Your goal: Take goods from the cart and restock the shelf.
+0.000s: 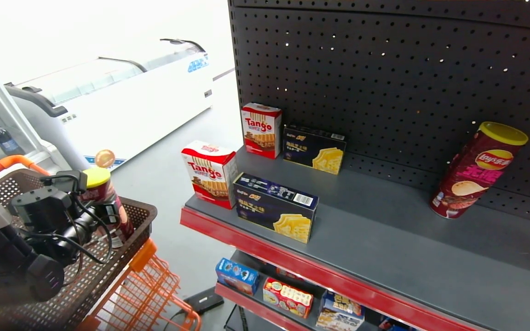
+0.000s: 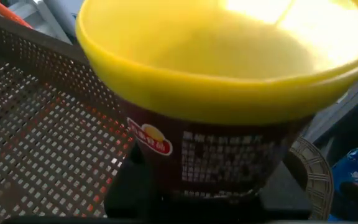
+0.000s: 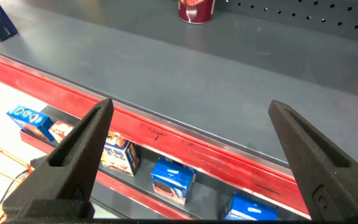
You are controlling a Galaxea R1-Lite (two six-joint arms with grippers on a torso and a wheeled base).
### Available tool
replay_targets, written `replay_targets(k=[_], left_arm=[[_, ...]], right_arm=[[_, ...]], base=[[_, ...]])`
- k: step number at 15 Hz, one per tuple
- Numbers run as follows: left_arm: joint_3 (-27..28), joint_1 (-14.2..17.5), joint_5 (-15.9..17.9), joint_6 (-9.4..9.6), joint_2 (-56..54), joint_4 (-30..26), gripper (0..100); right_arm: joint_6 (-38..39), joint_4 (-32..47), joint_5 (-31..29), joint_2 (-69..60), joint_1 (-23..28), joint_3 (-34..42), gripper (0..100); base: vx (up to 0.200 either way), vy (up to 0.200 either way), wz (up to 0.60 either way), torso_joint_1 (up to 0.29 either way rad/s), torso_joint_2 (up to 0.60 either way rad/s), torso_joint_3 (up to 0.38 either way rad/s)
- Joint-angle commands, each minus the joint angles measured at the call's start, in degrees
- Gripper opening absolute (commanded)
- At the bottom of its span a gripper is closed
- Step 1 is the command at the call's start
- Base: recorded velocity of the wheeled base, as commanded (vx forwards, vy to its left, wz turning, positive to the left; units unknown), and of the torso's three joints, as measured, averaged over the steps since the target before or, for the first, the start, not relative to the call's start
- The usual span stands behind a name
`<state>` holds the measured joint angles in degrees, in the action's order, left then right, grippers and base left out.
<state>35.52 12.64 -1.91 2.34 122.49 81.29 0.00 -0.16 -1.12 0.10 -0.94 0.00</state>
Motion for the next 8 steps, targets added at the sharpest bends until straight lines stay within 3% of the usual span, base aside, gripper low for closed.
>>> replay_targets(k=[1, 4, 8], left_arm=[[0.86, -0.07, -0.11, 0.12, -2.08, -0.08, 0], [1.30, -0.78, -0.11, 0.12, -7.88, -3.15, 0], [6.66, -2.80, 0.16, 0.21, -20.71, -17.39, 0]], right_arm=[[0.00, -0.02, -0.02, -0.01, -0.03, 0.00, 100], [0.00, -0.02, -0.02, -0.01, -0.03, 0.00, 100], [0.00, -0.02, -0.02, -0.01, -0.03, 0.00, 100]], base=[[0.000, 0.000, 0.00, 0.000, 0.00, 0.000], [0.000, 0.000, 0.00, 0.000, 0.00, 0.000], [0.000, 0.000, 0.00, 0.000, 0.00, 0.000]])
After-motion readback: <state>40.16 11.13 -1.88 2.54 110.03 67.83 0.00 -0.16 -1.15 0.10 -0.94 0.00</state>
